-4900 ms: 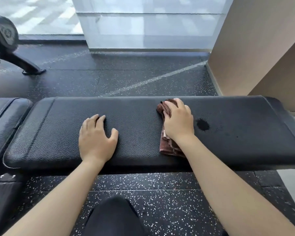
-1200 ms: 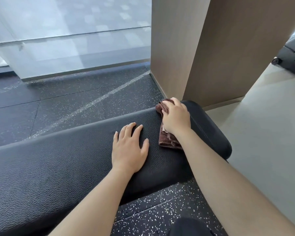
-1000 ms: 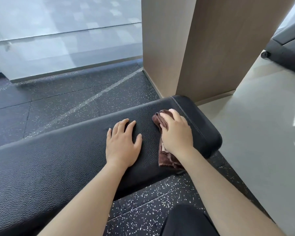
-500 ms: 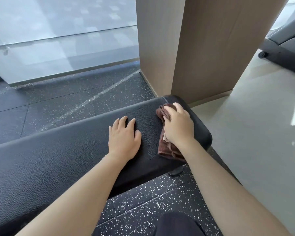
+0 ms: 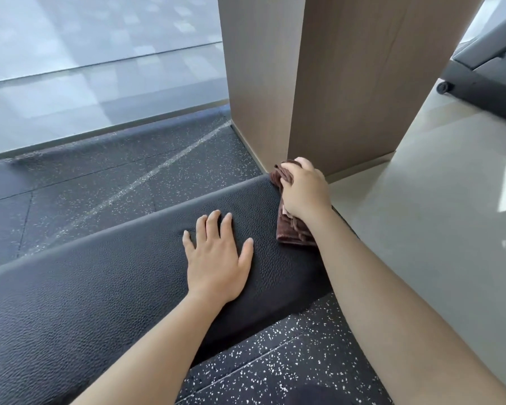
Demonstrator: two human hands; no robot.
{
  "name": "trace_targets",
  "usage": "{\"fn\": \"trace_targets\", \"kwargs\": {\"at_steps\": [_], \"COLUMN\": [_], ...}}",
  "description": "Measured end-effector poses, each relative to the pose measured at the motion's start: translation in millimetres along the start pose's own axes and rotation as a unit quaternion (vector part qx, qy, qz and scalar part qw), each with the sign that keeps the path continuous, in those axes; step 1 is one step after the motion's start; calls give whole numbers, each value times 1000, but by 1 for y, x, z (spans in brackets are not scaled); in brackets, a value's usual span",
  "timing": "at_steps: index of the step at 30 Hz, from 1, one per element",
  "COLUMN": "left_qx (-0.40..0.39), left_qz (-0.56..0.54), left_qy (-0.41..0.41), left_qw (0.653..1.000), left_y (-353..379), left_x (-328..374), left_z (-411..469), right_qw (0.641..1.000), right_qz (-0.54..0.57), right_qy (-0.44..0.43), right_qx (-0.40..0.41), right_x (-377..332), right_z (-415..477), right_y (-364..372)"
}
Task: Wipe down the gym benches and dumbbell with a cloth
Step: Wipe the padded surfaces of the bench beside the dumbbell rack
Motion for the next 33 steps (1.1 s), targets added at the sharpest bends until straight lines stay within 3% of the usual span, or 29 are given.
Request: {"fn": "trace_targets", "kwargs": {"at_steps": [6,14,19,22,28,33], "left_qx": [3,2,4,-1,-42,-70], "left_qz": [-3,-2,-4,-2,-16,-30], "left_qy": [1,7,5,3,20,107], "left_qw": [1000,1000,1000,1000,999,991], "left_y": [0,0,1,2,-1,-22], "left_x": [0,-4,-4,-5,-6,-34], "left_z": [2,-2,0,4,1,-27], "right_qw": [999,997,993,991,999,997], "right_qz": [25,32,49,44,5,34], "right_qy": [-17,-4,58,104,-2,-57], "right_qx": [-33,67,91,66,47,45], "right_x": [-6,25,34,38,12,-16], "right_z": [2,-143,-111,-85,-125,-174], "right_y": [0,-35,-41,-41,-36,-26]}}
Point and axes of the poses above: each hand's wrist, its own z-axis towards the middle knuckle, its own y-axis out of the palm, x = y × z, the point moved 6 cm from there along z, towards the middle knuckle, and after that the axes turned 1 degree about z, right-handed, at the moved point
